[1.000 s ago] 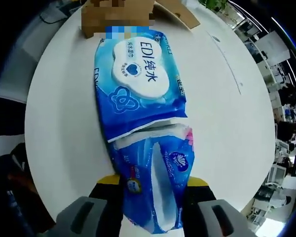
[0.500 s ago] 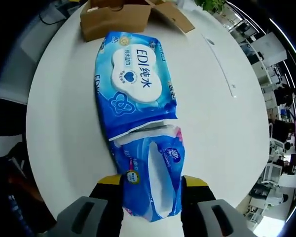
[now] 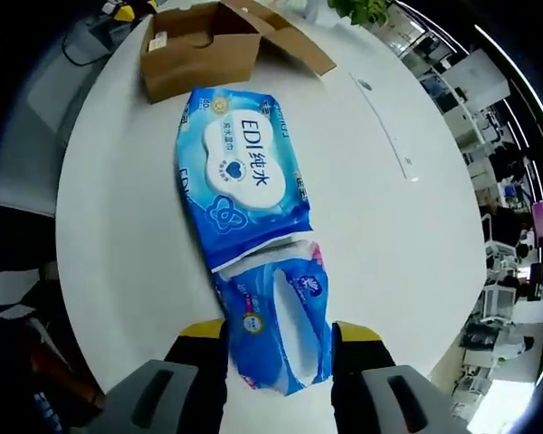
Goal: Operate the shoe box by opening the lid, removing the specified soft item, and placing it in the target area until the item is outside and the box remains undamaged.
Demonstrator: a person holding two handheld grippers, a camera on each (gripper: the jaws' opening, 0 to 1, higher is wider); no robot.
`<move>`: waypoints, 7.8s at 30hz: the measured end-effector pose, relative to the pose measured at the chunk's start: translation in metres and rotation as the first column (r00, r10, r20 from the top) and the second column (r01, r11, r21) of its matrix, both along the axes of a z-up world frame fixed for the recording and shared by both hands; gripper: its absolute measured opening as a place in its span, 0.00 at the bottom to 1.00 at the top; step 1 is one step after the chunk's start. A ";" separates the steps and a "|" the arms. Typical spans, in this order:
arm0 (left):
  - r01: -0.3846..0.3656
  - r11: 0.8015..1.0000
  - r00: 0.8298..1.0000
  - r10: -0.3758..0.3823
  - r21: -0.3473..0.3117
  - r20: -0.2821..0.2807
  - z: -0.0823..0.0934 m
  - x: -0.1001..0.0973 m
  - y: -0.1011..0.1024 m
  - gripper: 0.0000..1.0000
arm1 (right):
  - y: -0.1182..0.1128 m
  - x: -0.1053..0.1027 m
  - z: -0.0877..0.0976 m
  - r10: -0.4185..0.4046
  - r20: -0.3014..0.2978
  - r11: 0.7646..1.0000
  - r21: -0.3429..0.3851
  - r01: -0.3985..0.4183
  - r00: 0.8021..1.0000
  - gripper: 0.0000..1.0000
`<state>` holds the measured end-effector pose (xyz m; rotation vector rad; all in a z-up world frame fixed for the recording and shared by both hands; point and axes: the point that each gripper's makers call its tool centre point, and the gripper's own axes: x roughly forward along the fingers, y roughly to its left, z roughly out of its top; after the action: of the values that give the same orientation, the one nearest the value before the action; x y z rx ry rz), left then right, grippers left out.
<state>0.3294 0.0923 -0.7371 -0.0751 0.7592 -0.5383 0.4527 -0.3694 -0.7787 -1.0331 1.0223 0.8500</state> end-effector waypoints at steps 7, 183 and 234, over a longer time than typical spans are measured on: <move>0.003 1.000 1.000 -0.003 -0.014 0.008 0.004 0.000 -0.003 0.39 | 0.012 0.004 0.010 -0.137 0.008 0.984 0.118 0.135 0.991 0.41; -0.025 0.987 0.999 0.029 -0.158 0.025 0.021 0.010 -0.009 0.36 | 0.355 -0.033 -0.012 0.135 -0.204 0.904 0.427 -0.036 0.970 0.66; -0.004 0.988 1.000 0.008 -0.153 0.023 0.020 0.008 -0.014 0.36 | 0.370 -0.050 -0.047 0.301 -0.158 0.942 0.205 -0.267 0.940 0.34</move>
<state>0.3373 0.0779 -0.7167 -0.2124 0.6935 -0.5905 0.4027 0.0005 -0.8258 -0.9713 0.9433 1.2760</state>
